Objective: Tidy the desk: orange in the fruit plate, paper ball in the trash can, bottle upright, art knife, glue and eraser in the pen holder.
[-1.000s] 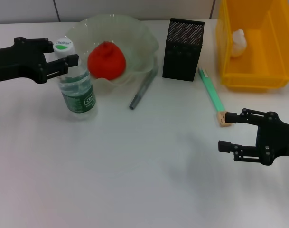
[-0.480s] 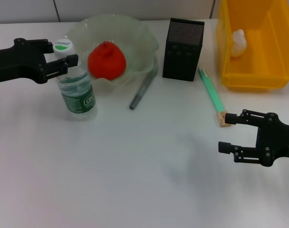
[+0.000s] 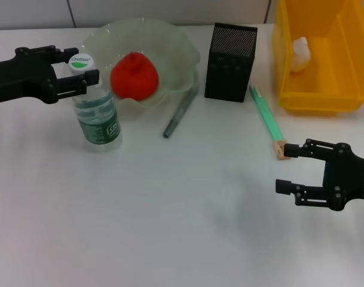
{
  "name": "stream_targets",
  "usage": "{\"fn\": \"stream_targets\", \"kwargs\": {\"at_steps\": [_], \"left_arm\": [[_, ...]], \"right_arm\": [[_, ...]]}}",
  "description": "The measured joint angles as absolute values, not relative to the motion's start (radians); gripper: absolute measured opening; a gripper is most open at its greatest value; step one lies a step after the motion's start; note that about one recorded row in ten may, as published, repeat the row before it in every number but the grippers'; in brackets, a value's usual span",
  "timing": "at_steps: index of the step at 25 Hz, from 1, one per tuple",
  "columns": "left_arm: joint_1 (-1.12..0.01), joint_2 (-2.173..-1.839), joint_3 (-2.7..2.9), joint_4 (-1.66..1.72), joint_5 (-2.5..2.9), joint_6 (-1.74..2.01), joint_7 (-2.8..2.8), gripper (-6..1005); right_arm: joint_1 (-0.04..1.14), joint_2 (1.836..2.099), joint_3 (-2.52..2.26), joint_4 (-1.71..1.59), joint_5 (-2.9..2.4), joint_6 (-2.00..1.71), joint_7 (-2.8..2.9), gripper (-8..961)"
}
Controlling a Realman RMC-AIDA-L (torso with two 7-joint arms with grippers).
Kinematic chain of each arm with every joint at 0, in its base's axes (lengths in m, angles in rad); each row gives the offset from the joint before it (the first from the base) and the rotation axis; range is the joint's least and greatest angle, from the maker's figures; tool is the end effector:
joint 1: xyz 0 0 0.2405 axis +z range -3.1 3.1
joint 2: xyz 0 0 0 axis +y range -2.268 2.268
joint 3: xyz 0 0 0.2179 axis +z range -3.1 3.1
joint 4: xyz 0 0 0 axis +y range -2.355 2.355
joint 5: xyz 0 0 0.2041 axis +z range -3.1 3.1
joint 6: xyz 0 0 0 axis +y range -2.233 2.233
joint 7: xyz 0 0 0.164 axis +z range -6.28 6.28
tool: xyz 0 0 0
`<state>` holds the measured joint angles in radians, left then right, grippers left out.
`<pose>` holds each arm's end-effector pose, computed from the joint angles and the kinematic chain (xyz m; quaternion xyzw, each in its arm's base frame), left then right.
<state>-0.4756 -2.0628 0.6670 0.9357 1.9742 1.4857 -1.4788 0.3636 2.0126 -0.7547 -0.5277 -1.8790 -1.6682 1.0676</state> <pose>-0.2259 0.3448 0.0653 -0.9260 -0.1881 -0.2076 0.2533 0.2621 0.2591 0.0051 -0.9408 0.1582 0.2683 0.1335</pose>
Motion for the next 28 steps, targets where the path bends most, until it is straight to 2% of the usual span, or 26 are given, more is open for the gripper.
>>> {"fn": "stream_targets", "kwargs": {"at_steps": [4, 12, 15, 18, 19, 28], "left_arm": [[-0.472, -2.063, 0.667, 0.936, 1.965, 1.483, -1.479, 647], [-0.454, -2.062, 0.667, 0.94, 1.885, 1.513, -1.482, 772], [-0.418, -2.041, 0.654, 0.924, 1.627, 1.667, -1.486, 805], [-0.413, -2.036, 0.653, 0.914, 1.572, 1.714, -1.492, 805], [-0.414, -2.024, 0.661, 0.854, 1.457, 1.889, -1.516, 805], [-0.46, -2.033, 0.889, 0.622, 1.462, 1.967, -1.445, 806]], "right_arm": [[0.362, 2.013, -0.755, -0.528, -1.879, -1.67, 1.068, 777], [0.36, 2.013, -0.755, -0.528, -1.879, -1.671, 1.068, 777], [0.359, 2.014, -0.754, -0.528, -1.879, -1.671, 1.069, 777], [0.359, 2.014, -0.753, -0.528, -1.879, -1.671, 1.069, 777], [0.359, 2.014, -0.752, -0.528, -1.879, -1.671, 1.069, 777], [0.362, 2.014, -0.746, -0.528, -1.879, -1.672, 1.069, 777]]}}
